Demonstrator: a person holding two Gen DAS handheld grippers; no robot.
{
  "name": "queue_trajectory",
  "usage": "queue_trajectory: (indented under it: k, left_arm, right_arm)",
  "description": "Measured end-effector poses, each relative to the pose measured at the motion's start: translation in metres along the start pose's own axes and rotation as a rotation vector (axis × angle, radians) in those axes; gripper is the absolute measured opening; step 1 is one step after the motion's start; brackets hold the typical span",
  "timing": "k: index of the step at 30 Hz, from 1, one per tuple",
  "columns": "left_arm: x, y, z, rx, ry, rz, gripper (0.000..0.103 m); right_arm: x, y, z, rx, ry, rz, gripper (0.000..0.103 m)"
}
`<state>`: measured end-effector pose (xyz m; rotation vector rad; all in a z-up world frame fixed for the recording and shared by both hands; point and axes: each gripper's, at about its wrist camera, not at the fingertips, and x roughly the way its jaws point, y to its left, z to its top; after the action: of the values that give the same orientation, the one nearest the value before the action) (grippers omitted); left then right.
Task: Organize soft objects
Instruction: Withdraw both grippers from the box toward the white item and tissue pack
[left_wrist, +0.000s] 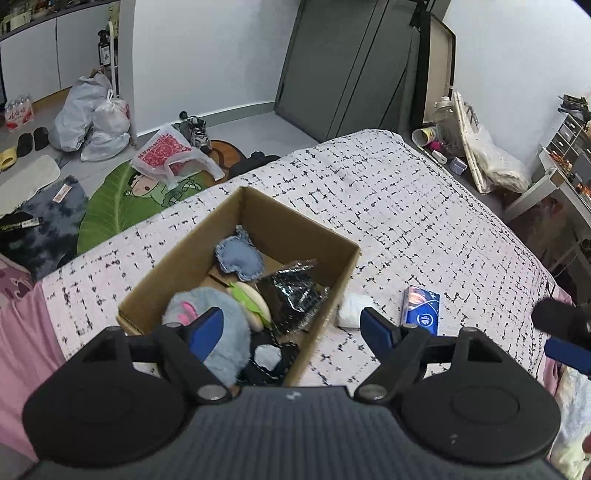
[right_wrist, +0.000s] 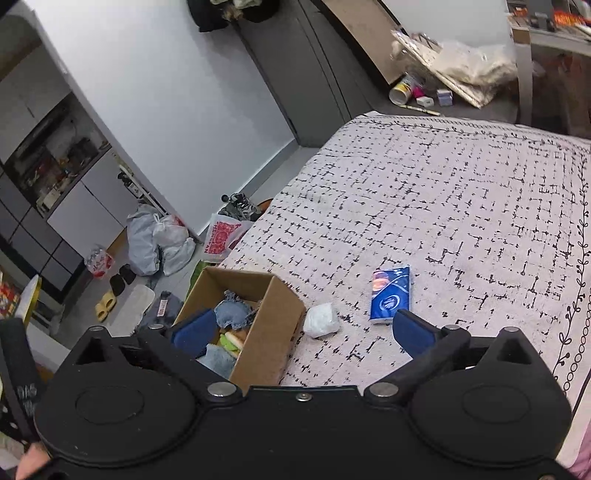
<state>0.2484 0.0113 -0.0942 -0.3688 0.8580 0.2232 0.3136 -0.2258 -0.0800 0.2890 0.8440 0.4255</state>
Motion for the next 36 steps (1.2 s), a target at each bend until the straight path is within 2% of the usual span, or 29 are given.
queue_trajectory:
  k: [5, 9, 15, 20, 24, 29, 36]
  left_arm:
    - [0.003, -0.021, -0.008, -0.003, 0.016, 0.009, 0.080]
    - [0.008, -0.035, -0.015, -0.043, 0.033, 0.025, 0.080]
    - [0.018, -0.054, -0.023, -0.090, 0.012, 0.038, 0.080]
    - [0.032, -0.071, -0.031, -0.089, -0.019, 0.065, 0.079]
    - [0.050, -0.078, -0.033, -0.096, -0.022, 0.065, 0.077]
    - [0.071, -0.092, -0.034, -0.071, -0.030, 0.068, 0.074]
    - [0.111, -0.107, -0.037, -0.046, -0.013, 0.094, 0.067]
  right_arm:
    - [0.011, -0.034, 0.001, 0.111, 0.015, 0.034, 0.103]
    - [0.019, -0.062, -0.006, 0.176, 0.017, 0.057, 0.103]
    - [0.029, -0.090, -0.010, 0.230, -0.006, 0.095, 0.103]
    - [0.044, -0.115, -0.015, 0.334, -0.015, 0.159, 0.102]
    - [0.060, -0.123, -0.019, 0.327, 0.004, 0.190, 0.092]
    - [0.081, -0.135, -0.018, 0.338, 0.039, 0.181, 0.088]
    - [0.110, -0.151, -0.016, 0.332, 0.071, 0.198, 0.077]
